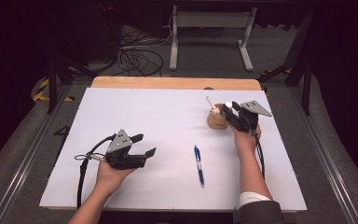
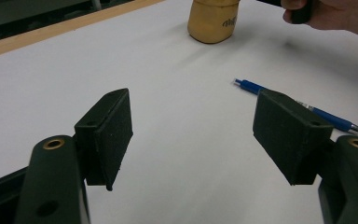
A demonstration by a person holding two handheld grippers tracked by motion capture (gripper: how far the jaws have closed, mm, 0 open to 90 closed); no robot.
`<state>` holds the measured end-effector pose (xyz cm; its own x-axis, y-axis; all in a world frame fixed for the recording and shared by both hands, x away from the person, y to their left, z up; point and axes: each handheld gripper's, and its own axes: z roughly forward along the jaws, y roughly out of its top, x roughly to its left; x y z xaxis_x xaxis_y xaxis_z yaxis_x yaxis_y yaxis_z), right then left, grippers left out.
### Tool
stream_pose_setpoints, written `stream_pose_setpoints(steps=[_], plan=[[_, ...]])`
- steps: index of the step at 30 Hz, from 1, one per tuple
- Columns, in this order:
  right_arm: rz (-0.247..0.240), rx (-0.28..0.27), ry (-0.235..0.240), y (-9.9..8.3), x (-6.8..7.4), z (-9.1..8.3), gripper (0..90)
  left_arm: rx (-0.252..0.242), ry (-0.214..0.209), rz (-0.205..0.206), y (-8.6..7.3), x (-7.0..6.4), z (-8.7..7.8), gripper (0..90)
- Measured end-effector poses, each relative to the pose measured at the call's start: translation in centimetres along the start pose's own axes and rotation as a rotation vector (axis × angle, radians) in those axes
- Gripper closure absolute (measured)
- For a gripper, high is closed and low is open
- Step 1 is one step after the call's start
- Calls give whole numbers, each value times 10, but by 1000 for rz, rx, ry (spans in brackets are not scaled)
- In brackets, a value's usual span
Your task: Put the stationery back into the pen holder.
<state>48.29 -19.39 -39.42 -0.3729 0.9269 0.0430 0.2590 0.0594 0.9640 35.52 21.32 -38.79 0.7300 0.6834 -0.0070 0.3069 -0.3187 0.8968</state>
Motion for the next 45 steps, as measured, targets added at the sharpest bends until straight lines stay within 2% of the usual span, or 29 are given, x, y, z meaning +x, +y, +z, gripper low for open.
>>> stream_pose_setpoints(steps=[7, 16, 22, 26, 30, 33, 36, 45], plan=[[-43, -14, 13, -5, 7, -19, 508, 1, 10, 7, 0, 1, 0, 287], [-61, -13, 97, -5, 22, -40, 440, 3, 21, 14, -1, 2, -2, 278], [-89, -8, 132, -9, 30, -50, 400, 0, 25, 8, -1, 4, -3, 275], [-75, -22, 165, -10, 31, -60, 393, 7, 45, 14, -3, 7, -5, 272], [-83, -21, 187, -10, 35, -71, 380, -2, 46, 6, -2, 8, -8, 272], [-95, -23, 188, -10, 41, -78, 380, -8, 47, 4, -2, 8, -9, 272], [-104, -5, 161, -11, 47, -82, 381, -11, 50, 8, -2, 9, -10, 272], [-56, 2, 106, -18, 57, -89, 390, -15, 57, 7, -2, 10, -12, 271]])
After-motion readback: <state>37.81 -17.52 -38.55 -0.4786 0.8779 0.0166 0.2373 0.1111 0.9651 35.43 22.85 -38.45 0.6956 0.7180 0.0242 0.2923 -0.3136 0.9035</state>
